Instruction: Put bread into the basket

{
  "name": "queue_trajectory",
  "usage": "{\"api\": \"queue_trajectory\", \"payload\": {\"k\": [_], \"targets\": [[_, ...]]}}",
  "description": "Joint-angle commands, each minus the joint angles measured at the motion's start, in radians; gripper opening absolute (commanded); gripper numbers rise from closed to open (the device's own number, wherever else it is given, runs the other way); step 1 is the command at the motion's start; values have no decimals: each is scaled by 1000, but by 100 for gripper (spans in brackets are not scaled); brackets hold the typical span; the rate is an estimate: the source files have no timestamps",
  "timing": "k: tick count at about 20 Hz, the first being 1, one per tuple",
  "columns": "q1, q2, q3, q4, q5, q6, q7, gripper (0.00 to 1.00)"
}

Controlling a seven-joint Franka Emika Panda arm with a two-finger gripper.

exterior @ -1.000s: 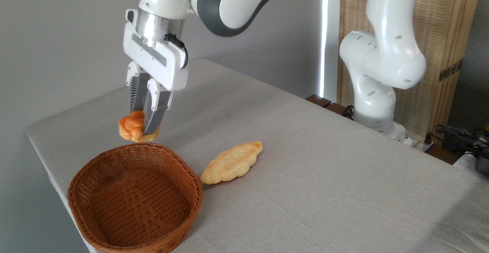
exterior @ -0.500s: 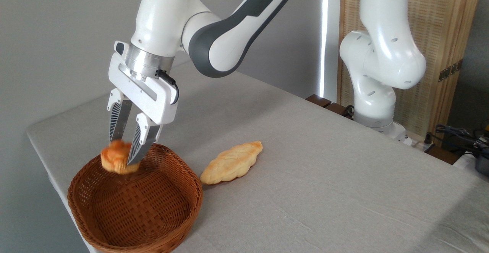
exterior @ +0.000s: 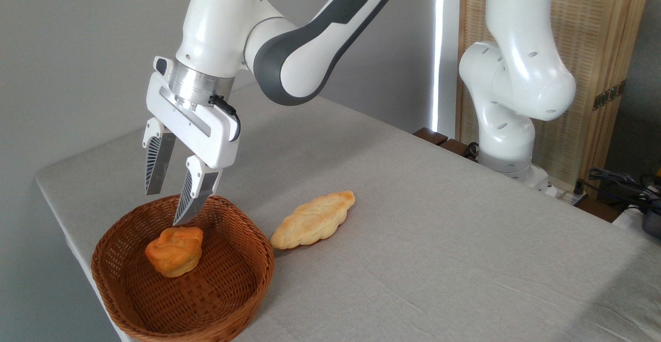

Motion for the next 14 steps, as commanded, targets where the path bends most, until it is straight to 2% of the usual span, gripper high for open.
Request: {"api": "queue_trajectory", "payload": {"k": [1, 2, 5, 9, 14], "targets": [[-2, -62, 10, 6, 2, -143, -12, 100], [0, -76, 12, 8, 13, -187, -10, 100], [0, -107, 12, 8, 94, -290, -9, 100], [1, -140, 52, 34, 99, -399, 14, 100], [0, -141, 104, 135, 79, -635, 145, 100]]}}
